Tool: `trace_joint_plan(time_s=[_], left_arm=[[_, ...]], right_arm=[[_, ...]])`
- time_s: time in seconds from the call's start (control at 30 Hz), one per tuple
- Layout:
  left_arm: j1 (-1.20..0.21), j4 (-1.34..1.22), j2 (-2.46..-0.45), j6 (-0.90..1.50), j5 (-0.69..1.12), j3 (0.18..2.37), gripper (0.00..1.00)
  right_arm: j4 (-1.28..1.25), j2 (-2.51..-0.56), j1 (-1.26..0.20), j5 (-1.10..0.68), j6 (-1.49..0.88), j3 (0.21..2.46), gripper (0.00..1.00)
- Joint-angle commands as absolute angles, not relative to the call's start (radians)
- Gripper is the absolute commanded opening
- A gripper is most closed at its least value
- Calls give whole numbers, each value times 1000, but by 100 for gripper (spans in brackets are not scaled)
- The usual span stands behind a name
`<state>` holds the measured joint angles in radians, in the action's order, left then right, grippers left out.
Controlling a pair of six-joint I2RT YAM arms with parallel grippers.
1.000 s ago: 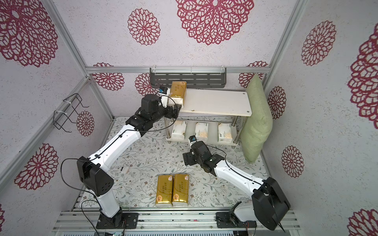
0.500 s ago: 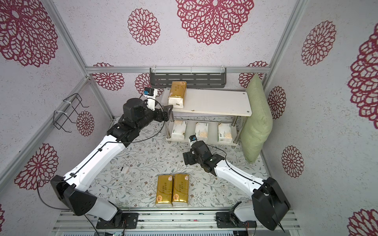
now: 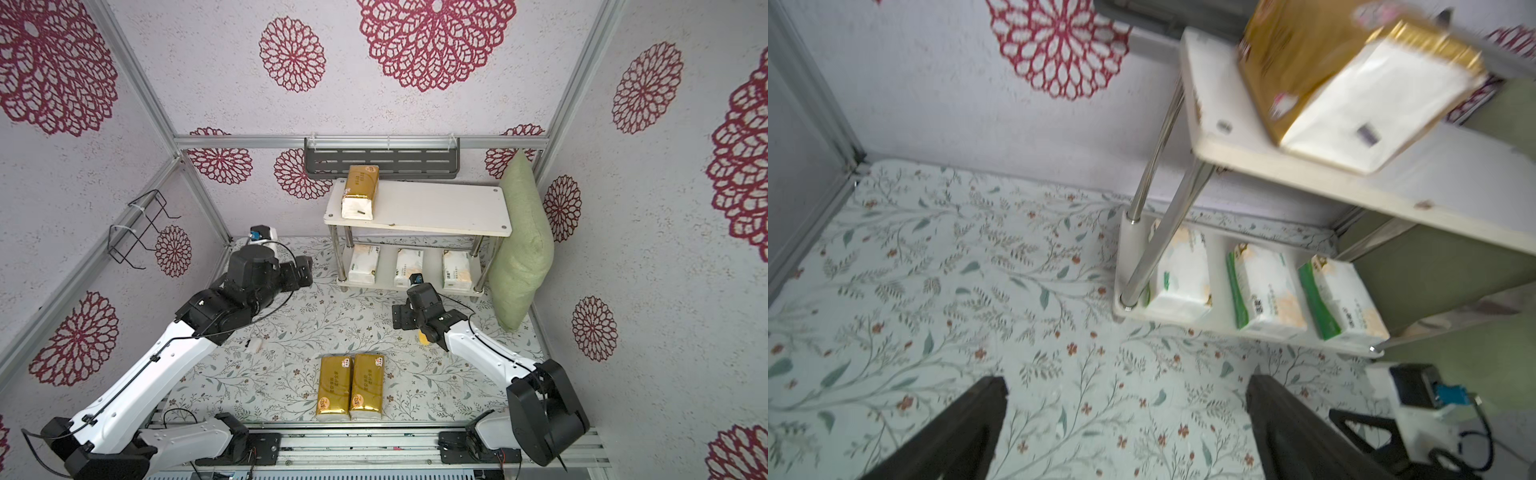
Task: Place the tissue boxes on the shelf by color
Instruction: Move the box of tissues to the center of the board.
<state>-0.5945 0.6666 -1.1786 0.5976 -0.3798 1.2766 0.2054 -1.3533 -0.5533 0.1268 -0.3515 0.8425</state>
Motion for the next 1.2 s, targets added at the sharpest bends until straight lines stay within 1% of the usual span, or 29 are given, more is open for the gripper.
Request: trace_joint_plan(time_s=[0.0,0.17,0.33,0.4,0.57,1.0,1.17], left_arm=[[-638,780,-1144,741,-366,1170,97],[-735,893,-1165,908,-358,1101,97],[-849,892,-1206,1031,-285,1041,97],[-889,908,-1255,1052,-254,1037,97],[-979,988,-1367,1068,-241,1057,97],[-1095,984,-1458,1154,-178,1028,97],[-1120,974,-1499,1166,-181,1011,97]], right_arm=[[220,-1356,-537,127,-359,841,95],[228,-1373,-525,126,-353,844,95],[217,-1384,-518,117,-351,844,95],[214,-1390,-517,112,-350,846,95],[204,-1405,-511,105,-342,849,95],[179,-1410,-509,81,-334,841,95],[167,-1413,-510,69,-333,836,95]])
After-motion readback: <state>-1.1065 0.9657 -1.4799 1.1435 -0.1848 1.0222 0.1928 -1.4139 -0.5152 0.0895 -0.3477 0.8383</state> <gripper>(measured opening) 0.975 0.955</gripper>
